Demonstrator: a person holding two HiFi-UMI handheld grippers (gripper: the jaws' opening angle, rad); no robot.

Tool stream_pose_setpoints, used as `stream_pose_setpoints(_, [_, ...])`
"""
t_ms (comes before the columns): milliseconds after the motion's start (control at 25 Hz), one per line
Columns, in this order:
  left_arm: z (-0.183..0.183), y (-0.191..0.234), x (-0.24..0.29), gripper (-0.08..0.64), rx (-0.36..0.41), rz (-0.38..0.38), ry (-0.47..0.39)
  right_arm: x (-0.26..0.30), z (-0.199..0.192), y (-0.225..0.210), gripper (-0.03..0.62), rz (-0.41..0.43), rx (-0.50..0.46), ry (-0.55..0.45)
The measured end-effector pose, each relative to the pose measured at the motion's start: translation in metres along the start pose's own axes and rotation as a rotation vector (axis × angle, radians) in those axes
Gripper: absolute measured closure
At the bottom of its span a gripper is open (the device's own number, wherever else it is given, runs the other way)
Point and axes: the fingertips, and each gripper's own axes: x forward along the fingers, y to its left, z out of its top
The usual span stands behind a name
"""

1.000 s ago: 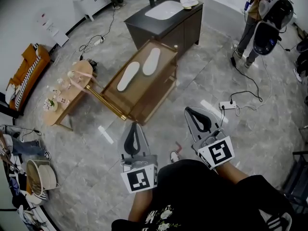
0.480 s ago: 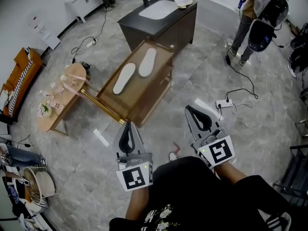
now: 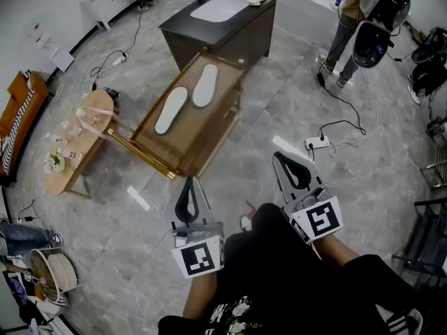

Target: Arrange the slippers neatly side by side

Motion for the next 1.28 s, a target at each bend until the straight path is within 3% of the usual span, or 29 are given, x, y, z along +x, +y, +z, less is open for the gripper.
stream_pose_setpoints(640, [-0.007,0.007,0.013,0.558,0.01,0.018,0.026,0.018,-0.012,-0.013,0.595,0.005,0.013,0.014])
stream_pose_setpoints(1280, [-0.008,0.035,0.059,0.558,0.027,0.083,0.028,0.088,-0.015,-0.021,0.595,0.102,0.029,0.006])
